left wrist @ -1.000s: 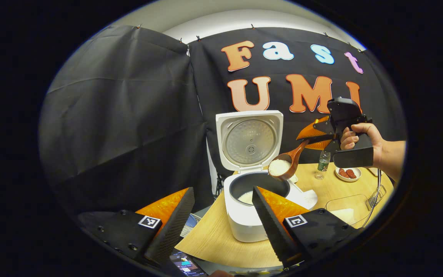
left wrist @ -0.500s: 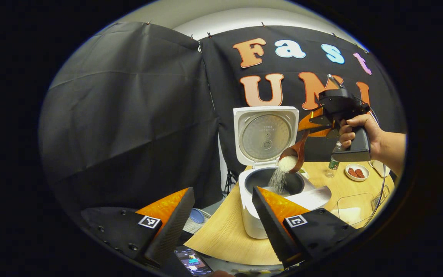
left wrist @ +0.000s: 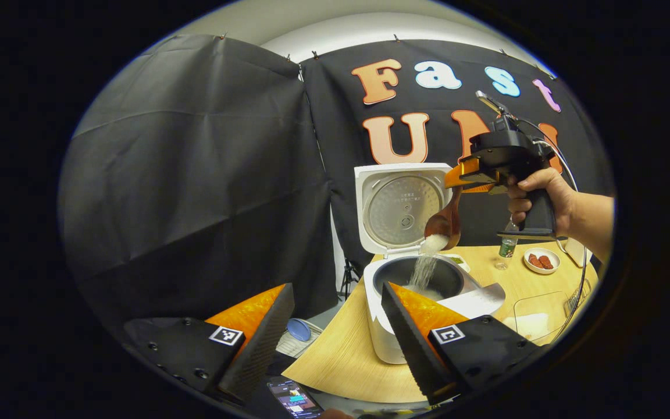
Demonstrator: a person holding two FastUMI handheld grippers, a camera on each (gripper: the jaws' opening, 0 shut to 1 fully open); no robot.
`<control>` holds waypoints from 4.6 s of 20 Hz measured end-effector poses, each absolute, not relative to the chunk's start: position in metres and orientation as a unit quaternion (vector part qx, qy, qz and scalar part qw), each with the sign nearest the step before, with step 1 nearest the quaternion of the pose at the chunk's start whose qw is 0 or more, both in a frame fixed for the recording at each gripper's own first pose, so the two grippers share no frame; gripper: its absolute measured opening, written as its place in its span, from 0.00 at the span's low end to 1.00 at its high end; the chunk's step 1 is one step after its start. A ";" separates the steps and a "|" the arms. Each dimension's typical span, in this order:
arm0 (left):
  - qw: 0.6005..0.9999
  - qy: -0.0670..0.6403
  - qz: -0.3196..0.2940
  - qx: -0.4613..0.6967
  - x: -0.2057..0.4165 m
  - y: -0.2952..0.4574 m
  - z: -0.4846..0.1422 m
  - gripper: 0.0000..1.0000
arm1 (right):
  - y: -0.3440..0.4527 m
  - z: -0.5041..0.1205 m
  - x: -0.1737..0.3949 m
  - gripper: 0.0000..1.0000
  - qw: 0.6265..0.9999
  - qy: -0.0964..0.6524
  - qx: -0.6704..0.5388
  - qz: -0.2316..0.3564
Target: Close the left gripper, press the button to open the rice cooker; take a wooden spoon from the chopstick holder with the right hand, scoop a spoonful of rice and pour it into the rice cooker, then put the wooden spoon back into the chopstick holder.
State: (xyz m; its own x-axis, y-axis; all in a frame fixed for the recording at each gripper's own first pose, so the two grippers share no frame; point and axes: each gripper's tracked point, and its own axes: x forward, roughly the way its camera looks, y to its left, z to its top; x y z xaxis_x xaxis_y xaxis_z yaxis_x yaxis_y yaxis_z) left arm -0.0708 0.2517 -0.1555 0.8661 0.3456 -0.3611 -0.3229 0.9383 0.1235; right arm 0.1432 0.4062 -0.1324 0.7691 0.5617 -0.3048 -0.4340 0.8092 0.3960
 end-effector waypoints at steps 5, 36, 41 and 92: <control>0.966 0.194 0.168 0.027 -0.065 0.251 -0.157 1.00 | 0.425 -0.118 0.139 0.15 0.936 0.166 0.093 0.296; 0.977 0.189 0.094 0.003 -0.044 0.192 -0.152 1.00 | 0.300 -0.111 0.080 0.15 0.894 0.206 0.296 0.266; 0.979 0.192 0.076 0.002 -0.035 0.156 -0.149 1.00 | 0.216 -0.133 0.073 0.15 0.901 0.216 0.318 0.202; 0.975 0.193 0.112 0.019 0.032 0.078 -0.109 1.00 | -0.150 -0.315 -0.005 0.60 0.918 0.296 0.256 -0.071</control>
